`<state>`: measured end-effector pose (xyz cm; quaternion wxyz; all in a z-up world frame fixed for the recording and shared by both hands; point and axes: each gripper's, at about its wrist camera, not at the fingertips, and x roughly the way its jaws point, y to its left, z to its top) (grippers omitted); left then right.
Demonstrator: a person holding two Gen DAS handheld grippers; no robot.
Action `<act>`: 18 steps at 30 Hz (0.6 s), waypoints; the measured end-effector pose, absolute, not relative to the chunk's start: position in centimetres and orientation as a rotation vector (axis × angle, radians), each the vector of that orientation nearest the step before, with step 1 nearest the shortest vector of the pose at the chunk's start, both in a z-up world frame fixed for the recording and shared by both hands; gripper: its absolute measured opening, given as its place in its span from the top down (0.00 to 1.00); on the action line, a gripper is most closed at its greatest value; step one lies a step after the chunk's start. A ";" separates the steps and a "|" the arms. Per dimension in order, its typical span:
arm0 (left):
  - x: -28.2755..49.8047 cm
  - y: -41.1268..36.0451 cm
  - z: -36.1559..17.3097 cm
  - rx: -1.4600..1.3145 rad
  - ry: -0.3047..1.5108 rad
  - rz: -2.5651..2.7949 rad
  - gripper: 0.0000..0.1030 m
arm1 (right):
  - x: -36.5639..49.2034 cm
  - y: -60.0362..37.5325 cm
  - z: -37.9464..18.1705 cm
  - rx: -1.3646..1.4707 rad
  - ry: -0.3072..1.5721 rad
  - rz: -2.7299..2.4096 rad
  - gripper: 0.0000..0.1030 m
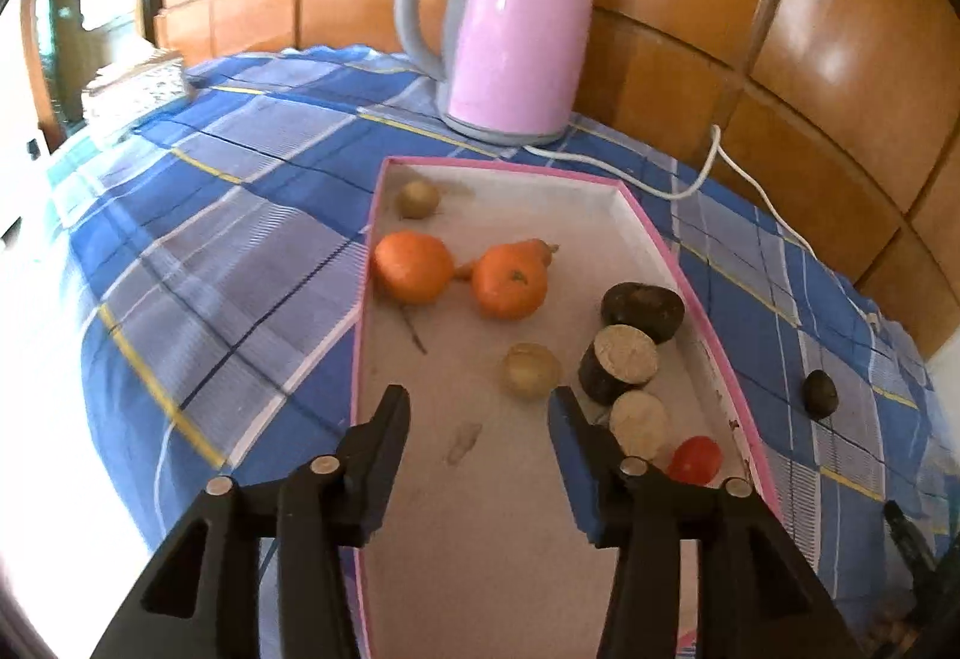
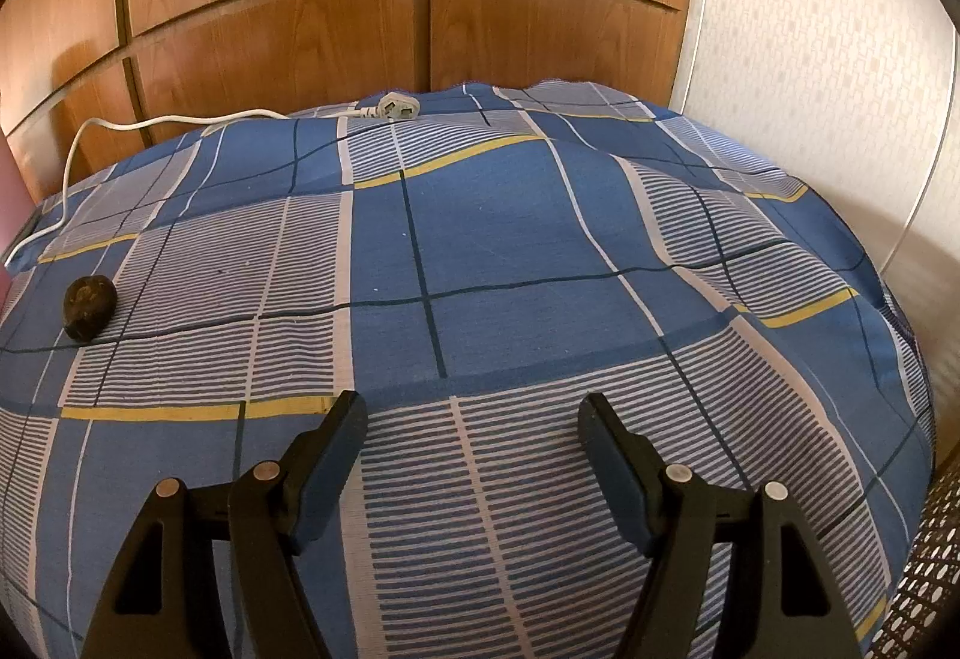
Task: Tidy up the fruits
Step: 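Carry the pale round item into the tray with the left tool, release, then reach the right tool to the dark round slice and grasp it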
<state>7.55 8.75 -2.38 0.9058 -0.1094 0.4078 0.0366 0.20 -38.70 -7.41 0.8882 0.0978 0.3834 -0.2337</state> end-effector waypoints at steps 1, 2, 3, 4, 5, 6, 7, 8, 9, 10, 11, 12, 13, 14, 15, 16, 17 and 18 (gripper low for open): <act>7.1 8.7 -2.2 -0.234 0.828 0.085 0.40 | 0.2 -38.7 -7.4 0.203 0.797 -0.486 0.28; 6.7 8.7 -2.1 -0.238 0.819 0.089 0.37 | 0.2 -38.7 -7.4 0.203 0.797 -0.486 0.28; 6.4 8.6 -1.9 -0.236 0.811 0.090 0.37 | 0.2 -38.7 -7.4 0.203 0.797 -0.486 0.28; 6.0 8.4 -1.8 -0.224 0.804 0.088 0.37 | 0.2 -38.7 -7.4 0.203 0.797 -0.486 0.28; 5.8 8.2 -1.7 -0.214 0.802 0.083 0.37 | 0.2 -38.7 -7.4 0.204 0.797 -0.485 0.28; 5.6 8.0 -1.7 -0.205 0.802 0.077 0.36 | 0.2 -38.7 -7.4 0.204 0.797 -0.485 0.28; 5.3 7.7 -1.7 -0.193 0.801 0.067 0.36 | 0.2 -38.7 -7.4 0.205 0.798 -0.485 0.28; 5.1 7.4 -1.7 -0.186 0.800 0.061 0.36 | 0.2 -38.7 -7.4 0.206 0.800 -0.484 0.28; 5.0 7.2 -1.7 -0.179 0.798 0.055 0.35 | 0.3 -38.7 -7.4 0.207 0.802 -0.484 0.28; 4.8 6.9 -1.6 -0.172 0.796 0.048 0.33 | 0.3 -38.7 -7.4 0.207 0.803 -0.484 0.28; 4.7 6.7 -1.6 -0.171 0.796 0.043 0.31 | 0.3 -38.8 -7.4 0.207 0.806 -0.483 0.28; 4.6 6.5 -1.6 -0.171 0.795 0.034 0.30 | 0.4 -38.8 -7.3 0.207 0.811 -0.482 0.28; 4.5 6.3 -1.6 -0.167 0.793 0.024 0.29 | 0.5 -38.8 -7.3 0.205 0.819 -0.482 0.28; 4.5 6.1 -1.6 -0.164 0.793 0.021 0.28 | 0.7 -38.8 -7.2 0.202 0.831 -0.481 0.28; 4.4 6.0 -1.6 -0.163 0.794 0.019 0.28 | 0.8 -38.8 -7.1 0.198 0.843 -0.479 0.28; 4.3 5.9 -1.7 -0.165 0.796 0.013 0.28 | 1.0 -38.8 -6.9 0.199 0.857 -0.476 0.28; 4.2 5.7 -1.8 -0.167 0.799 0.009 0.28 | 1.3 -38.8 -6.7 0.218 0.867 -0.452 0.28; 4.1 5.7 -1.9 -0.165 0.801 0.008 0.28 | 1.4 -38.6 -6.5 0.229 0.869 -0.432 0.28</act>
